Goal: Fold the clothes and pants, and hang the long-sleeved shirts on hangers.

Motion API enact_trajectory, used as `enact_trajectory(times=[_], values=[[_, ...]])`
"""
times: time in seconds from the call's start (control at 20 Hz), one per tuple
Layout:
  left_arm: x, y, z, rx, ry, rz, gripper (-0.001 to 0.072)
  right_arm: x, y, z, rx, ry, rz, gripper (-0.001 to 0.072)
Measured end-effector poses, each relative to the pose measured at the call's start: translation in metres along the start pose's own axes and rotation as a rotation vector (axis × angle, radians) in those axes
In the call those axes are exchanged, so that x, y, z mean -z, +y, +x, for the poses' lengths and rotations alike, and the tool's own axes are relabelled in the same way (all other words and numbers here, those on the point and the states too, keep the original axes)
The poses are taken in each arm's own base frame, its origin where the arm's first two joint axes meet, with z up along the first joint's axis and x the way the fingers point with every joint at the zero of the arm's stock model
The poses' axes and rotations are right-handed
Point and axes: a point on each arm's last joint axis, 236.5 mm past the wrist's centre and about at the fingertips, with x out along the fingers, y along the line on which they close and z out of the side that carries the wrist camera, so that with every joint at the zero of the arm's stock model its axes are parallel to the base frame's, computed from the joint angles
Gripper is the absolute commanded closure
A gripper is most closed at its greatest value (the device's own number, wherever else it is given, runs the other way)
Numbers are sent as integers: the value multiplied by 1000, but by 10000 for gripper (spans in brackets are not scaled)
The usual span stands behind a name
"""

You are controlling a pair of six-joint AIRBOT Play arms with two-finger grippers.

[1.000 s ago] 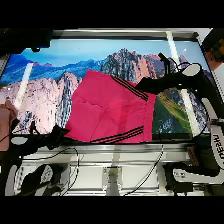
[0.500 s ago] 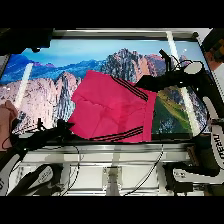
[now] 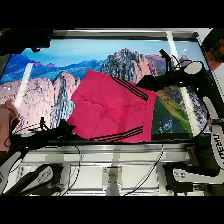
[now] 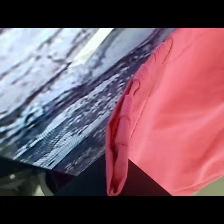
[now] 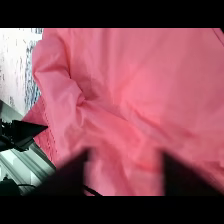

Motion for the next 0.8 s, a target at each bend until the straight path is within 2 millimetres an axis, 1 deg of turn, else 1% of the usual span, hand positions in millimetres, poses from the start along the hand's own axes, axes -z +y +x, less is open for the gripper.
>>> enact_trajectory(times=[0.1, 0.2, 0.3, 0.4, 0.55, 0.65, 0.8], values=[[-12, -4, -1, 13, -49, 20, 702, -3, -4, 0, 15, -13, -3, 701], [-16, -9, -2, 26, -72, 43, 702, -3, -14, 3, 43, -25, 6, 703], [-16, -14, -2, 36, -78, 74, 702, 6, -30, 10, 65, -26, 52, 703], [-7, -20, 2, 43, -56, 113, 701, 26, -48, 16, 76, -21, 127, 702], [15, -28, 10, 48, 6, 176, 701, 62, -69, 13, 81, -47, 256, 702], [26, -31, 15, 43, 32, 212, 701, 89, -76, 7, 86, -69, 316, 702], [35, -32, 20, 36, 48, 244, 701, 127, -75, 0, 91, -85, 371, 700]])
